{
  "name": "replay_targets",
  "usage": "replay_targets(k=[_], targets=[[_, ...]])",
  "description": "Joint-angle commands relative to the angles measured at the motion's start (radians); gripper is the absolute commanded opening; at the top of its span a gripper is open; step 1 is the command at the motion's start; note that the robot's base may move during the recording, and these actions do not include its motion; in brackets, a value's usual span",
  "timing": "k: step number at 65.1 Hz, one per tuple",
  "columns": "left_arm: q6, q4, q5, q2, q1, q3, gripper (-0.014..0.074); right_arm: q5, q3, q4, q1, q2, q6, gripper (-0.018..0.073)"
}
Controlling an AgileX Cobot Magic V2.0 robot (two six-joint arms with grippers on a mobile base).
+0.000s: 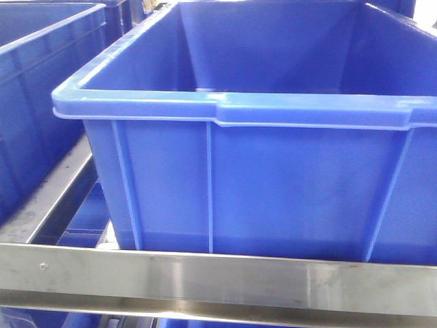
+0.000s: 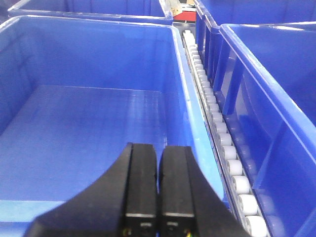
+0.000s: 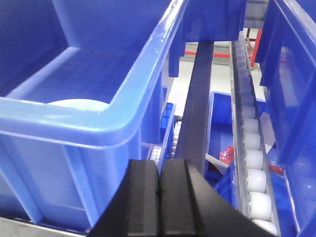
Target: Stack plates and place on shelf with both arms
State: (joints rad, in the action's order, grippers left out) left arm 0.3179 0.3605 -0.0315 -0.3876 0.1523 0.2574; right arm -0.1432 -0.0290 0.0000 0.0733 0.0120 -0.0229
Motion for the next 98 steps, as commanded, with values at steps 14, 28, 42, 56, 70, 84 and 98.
replay_targets(k=[14,28,42,56,70,84,98], targets=[[-0.003,-0.125,0.266,0.145,-0.001,-0.137,0.0082,0.095,-0.001,-0.013,-0.006,0.018,-0.002,0.0048],[-0.008,-0.151,0.126,0.360,-0.001,-0.262,0.0082,0.095,-0.001,-0.013,-0.006,0.018,-0.002,0.0048],[-0.140,-0.307,0.048,0.417,-0.007,-0.268,0.0082,0.095,-0.001,-0.013,-0.006,0.017,-0.002,0.0048],[-0.167,-0.326,0.049,0.415,-0.007,-0.268,0.0082,0.095,-0.001,-0.013,-0.006,0.017,-0.002,0.0048],[-0.165,-0.305,0.050,0.415,-0.007,-0.268,0.0082,0.095,-0.001,-0.013,-0.006,0.017,-0.002,0.0048],[-0.165,-0.305,0.050,0.415,-0.007,-0.268,0.0082,0.095,-0.001,-0.013,-0.006,0.017,-0.002,0.0048],[-0.165,-0.305,0.050,0.415,-0.007,-0.268,0.0082,0.095,-0.001,-0.013,-0.006,0.017,-0.002,0.0048]])
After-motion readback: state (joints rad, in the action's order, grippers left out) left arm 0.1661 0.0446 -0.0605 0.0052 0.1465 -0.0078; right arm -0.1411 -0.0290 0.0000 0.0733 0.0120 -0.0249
